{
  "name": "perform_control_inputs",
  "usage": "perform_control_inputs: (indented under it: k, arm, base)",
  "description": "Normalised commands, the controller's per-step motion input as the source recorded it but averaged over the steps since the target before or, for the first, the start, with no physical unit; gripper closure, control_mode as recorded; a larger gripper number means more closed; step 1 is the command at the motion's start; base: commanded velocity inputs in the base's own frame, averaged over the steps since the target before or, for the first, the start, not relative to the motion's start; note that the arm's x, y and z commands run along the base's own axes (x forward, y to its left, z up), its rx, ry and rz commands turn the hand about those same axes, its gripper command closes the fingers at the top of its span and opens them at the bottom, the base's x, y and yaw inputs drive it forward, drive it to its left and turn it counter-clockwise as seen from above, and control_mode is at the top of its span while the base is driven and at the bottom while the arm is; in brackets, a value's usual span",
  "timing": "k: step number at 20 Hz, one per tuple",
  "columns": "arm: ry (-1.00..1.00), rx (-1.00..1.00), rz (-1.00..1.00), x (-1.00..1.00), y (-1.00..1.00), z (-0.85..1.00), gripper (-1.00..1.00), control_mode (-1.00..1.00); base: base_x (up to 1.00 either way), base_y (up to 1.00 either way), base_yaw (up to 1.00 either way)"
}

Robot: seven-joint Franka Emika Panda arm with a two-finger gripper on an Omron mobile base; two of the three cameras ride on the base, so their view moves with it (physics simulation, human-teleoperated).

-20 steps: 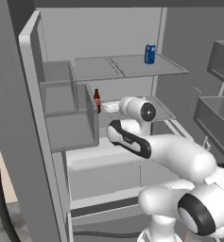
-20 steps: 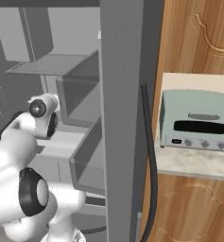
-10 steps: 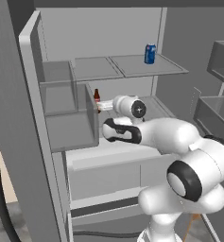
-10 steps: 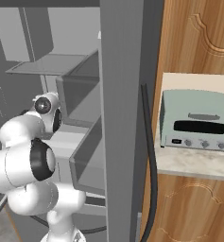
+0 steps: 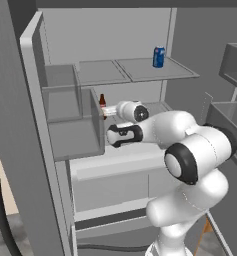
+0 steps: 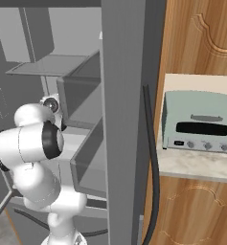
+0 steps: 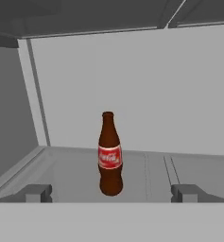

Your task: Open the fridge, grab two sodas, and place both sodas inside the bowl with ice on the dining counter.

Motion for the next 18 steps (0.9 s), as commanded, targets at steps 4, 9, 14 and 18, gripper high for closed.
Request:
perform_control_inputs:
  k: [4,9,14,18]
  arm:
    - [0.01,0.00,0.00,0.53,0.11,-0.17,-1.00,-1.00]
    - [0.00,0.00,0.00,0.51,0.19,-0.10,-1.00,-1.00]
    - [0.00,0.00,0.00,0.37,0.21,-0.07,-1.00,-1.00]
    - [0.00,-0.01,0.00,0.14,0.22,-0.03,-1.00,-1.00]
  base:
    - [0.00,0.00,0.00]
    - [0.00,0.00,0.00]
    - [0.00,0.00,0.00]
    - [0.00,0.00,0.00]
